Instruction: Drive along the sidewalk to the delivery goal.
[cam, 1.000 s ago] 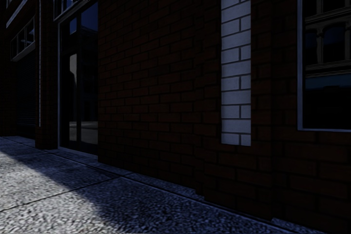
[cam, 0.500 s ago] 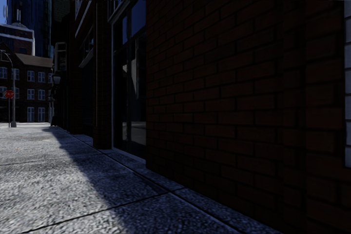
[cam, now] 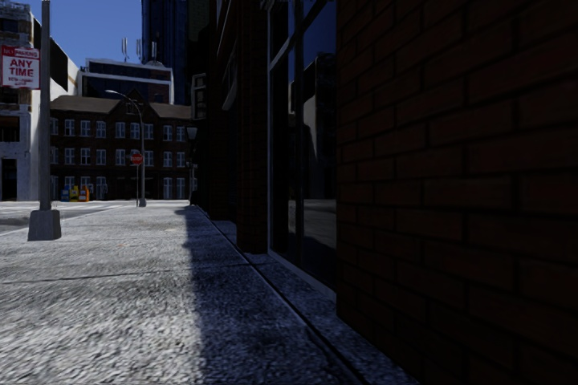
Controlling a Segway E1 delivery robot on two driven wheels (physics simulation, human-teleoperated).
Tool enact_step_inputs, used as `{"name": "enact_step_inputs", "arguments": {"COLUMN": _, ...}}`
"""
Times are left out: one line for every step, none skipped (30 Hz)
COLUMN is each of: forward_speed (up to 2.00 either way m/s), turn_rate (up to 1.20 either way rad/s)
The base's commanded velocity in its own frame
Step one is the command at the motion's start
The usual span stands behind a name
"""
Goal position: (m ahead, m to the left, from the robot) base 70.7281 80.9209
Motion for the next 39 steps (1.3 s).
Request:
{"name": "enact_step_inputs", "arguments": {"forward_speed": 2.0, "turn_rate": 0.72}}
{"name": "enact_step_inputs", "arguments": {"forward_speed": 2.0, "turn_rate": 0.73}}
{"name": "enact_step_inputs", "arguments": {"forward_speed": 2.0, "turn_rate": 0.73}}
{"name": "enact_step_inputs", "arguments": {"forward_speed": 2.0, "turn_rate": 0.74}}
{"name": "enact_step_inputs", "arguments": {"forward_speed": 2.0, "turn_rate": 0.74}}
{"name": "enact_step_inputs", "arguments": {"forward_speed": 2.0, "turn_rate": 0.76}}
{"name": "enact_step_inputs", "arguments": {"forward_speed": 2.0, "turn_rate": 0.76}}
{"name": "enact_step_inputs", "arguments": {"forward_speed": 2.0, "turn_rate": 0.76}}
{"name": "enact_step_inputs", "arguments": {"forward_speed": 2.0, "turn_rate": 0.76}}
{"name": "enact_step_inputs", "arguments": {"forward_speed": 2.0, "turn_rate": 0.76}}
{"name": "enact_step_inputs", "arguments": {"forward_speed": 2.0, "turn_rate": 0.76}}
{"name": "enact_step_inputs", "arguments": {"forward_speed": 2.0, "turn_rate": 0.76}}
{"name": "enact_step_inputs", "arguments": {"forward_speed": 2.0, "turn_rate": 0.76}}
{"name": "enact_step_inputs", "arguments": {"forward_speed": 2.0, "turn_rate": 0.76}}
{"name": "enact_step_inputs", "arguments": {"forward_speed": 2.0, "turn_rate": 0.76}}
{"name": "enact_step_inputs", "arguments": {"forward_speed": 2.0, "turn_rate": 0.76}}
{"name": "enact_step_inputs", "arguments": {"forward_speed": 2.0, "turn_rate": 0.75}}
{"name": "enact_step_inputs", "arguments": {"forward_speed": 2.0, "turn_rate": 0.75}}
{"name": "enact_step_inputs", "arguments": {"forward_speed": 2.0, "turn_rate": 0.58}}
{"name": "enact_step_inputs", "arguments": {"forward_speed": 2.0, "turn_rate": 0.0}}
{"name": "enact_step_inputs", "arguments": {"forward_speed": 2.0, "turn_rate": 0.0}}
{"name": "enact_step_inputs", "arguments": {"forward_speed": 2.0, "turn_rate": 0.0}}
{"name": "enact_step_inputs", "arguments": {"forward_speed": 2.0, "turn_rate": 0.0}}
{"name": "enact_step_inputs", "arguments": {"forward_speed": 2.0, "turn_rate": 0.0}}
{"name": "enact_step_inputs", "arguments": {"forward_speed": 2.0, "turn_rate": 0.0}}
{"name": "enact_step_inputs", "arguments": {"forward_speed": 2.0, "turn_rate": 0.0}}
{"name": "enact_step_inputs", "arguments": {"forward_speed": 2.0, "turn_rate": 0.0}}
{"name": "enact_step_inputs", "arguments": {"forward_speed": 2.0, "turn_rate": 0.0}}
{"name": "enact_step_inputs", "arguments": {"forward_speed": 2.0, "turn_rate": 0.0}}
{"name": "enact_step_inputs", "arguments": {"forward_speed": 2.0, "turn_rate": 0.0}}
{"name": "enact_step_inputs", "arguments": {"forward_speed": 2.0, "turn_rate": 0.0}}
{"name": "enact_step_inputs", "arguments": {"forward_speed": 2.0, "turn_rate": 0.0}}
{"name": "enact_step_inputs", "arguments": {"forward_speed": 2.0, "turn_rate": 0.0}}
{"name": "enact_step_inputs", "arguments": {"forward_speed": 2.0, "turn_rate": 0.0}}
{"name": "enact_step_inputs", "arguments": {"forward_speed": 2.0, "turn_rate": 0.0}}
{"name": "enact_step_inputs", "arguments": {"forward_speed": 2.0, "turn_rate": 0.0}}
{"name": "enact_step_inputs", "arguments": {"forward_speed": 2.0, "turn_rate": 0.0}}
{"name": "enact_step_inputs", "arguments": {"forward_speed": 2.0, "turn_rate": 0.0}}
{"name": "enact_step_inputs", "arguments": {"forward_speed": 2.0, "turn_rate": 0.0}}
